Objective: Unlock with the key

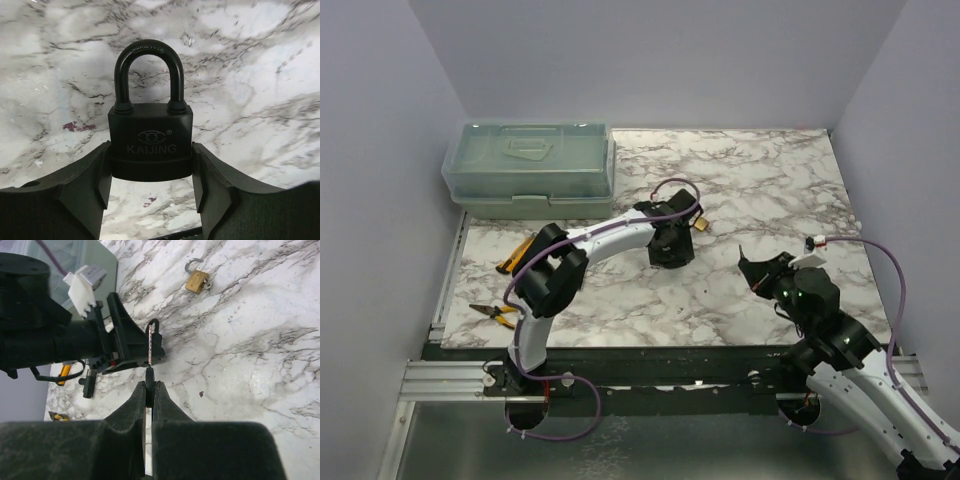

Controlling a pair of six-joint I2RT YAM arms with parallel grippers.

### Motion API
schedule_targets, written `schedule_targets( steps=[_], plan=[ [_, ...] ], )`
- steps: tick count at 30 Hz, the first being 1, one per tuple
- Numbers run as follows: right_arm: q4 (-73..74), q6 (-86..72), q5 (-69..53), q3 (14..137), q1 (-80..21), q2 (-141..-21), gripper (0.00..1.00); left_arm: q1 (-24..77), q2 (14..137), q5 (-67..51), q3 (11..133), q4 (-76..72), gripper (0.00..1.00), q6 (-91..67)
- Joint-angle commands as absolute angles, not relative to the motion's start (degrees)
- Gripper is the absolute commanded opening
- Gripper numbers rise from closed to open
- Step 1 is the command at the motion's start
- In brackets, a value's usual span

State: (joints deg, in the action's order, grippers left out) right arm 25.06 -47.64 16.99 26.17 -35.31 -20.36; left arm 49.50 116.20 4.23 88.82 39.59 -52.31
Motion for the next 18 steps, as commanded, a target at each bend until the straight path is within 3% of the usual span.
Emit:
schedule_targets(
  steps=[1,11,18],
  plan=[
    [21.6,-51.1,14.8,27.7,-35.4,-21.7,0.0,45.6,105.9,-3.1,84.3,29.4,0.0,-59.5],
    [14.5,-55.7,9.6,28.1,-35.4,-25.4,0.0,39.7,92.6,-14.4,67.7,4.5,0.0,-76.4],
    [12.6,-57.8,8.6,26.7,-35.4,-25.8,0.0,38.4,89.5,-16.6,66.4,2.2,0.0,-80.5]
  ],
)
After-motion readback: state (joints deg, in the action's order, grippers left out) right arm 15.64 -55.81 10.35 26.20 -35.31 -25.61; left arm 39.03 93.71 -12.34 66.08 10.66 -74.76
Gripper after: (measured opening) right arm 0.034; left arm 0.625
